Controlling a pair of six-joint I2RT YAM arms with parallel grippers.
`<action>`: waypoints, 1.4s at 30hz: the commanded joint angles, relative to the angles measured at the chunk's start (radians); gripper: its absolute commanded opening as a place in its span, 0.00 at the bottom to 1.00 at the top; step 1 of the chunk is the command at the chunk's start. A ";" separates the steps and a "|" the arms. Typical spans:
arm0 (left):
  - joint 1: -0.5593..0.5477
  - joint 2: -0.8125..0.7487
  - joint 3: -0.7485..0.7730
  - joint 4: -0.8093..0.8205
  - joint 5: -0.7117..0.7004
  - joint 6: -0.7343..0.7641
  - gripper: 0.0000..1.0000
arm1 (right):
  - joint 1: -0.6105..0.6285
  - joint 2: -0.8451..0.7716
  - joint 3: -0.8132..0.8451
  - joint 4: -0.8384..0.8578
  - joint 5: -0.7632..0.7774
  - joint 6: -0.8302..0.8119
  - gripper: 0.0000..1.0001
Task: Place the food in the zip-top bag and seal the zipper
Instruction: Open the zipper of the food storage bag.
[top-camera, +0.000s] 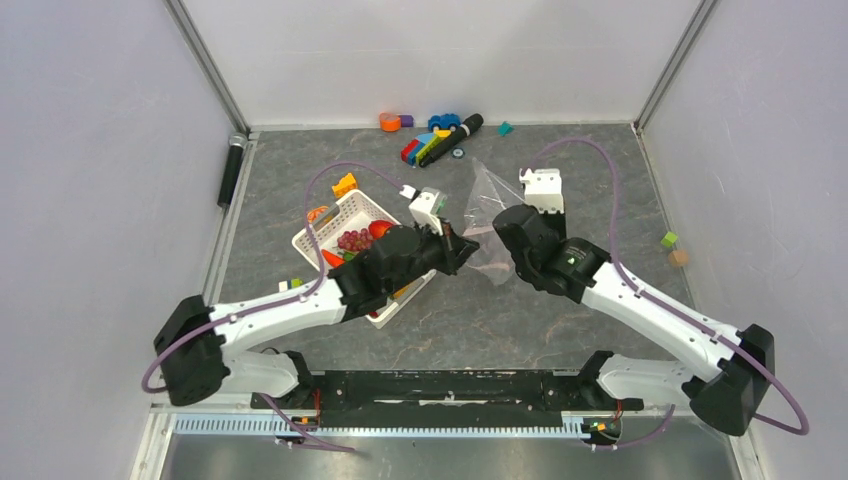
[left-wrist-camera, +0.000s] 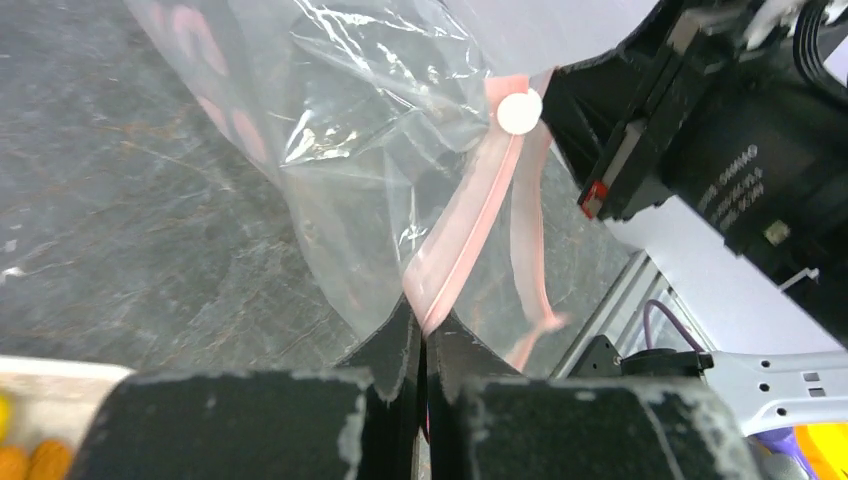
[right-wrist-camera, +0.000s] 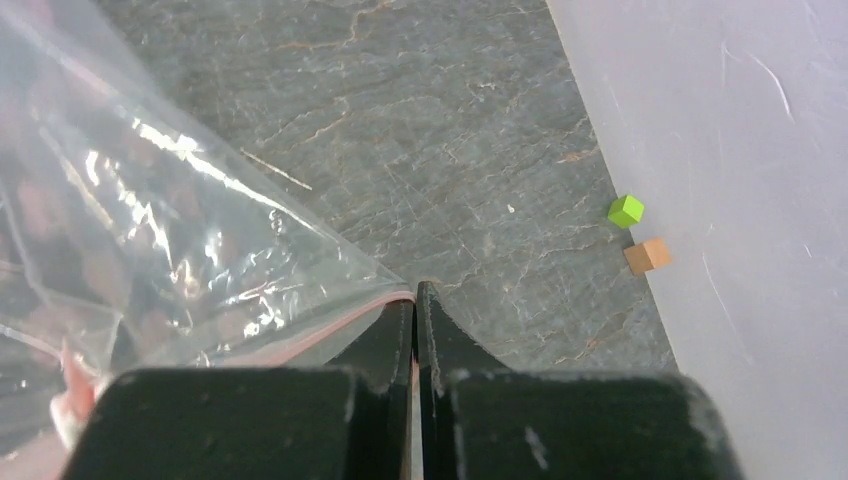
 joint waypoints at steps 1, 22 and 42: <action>0.008 -0.165 -0.063 -0.161 -0.331 0.100 0.02 | -0.096 0.030 0.072 -0.295 0.344 0.096 0.00; 0.009 0.041 0.096 -0.198 -0.165 0.175 0.02 | -0.107 -0.355 -0.161 0.314 -0.531 -0.253 0.17; 0.009 0.088 0.134 -0.156 0.118 0.235 0.98 | -0.107 -0.219 -0.100 0.094 -0.376 -0.150 0.00</action>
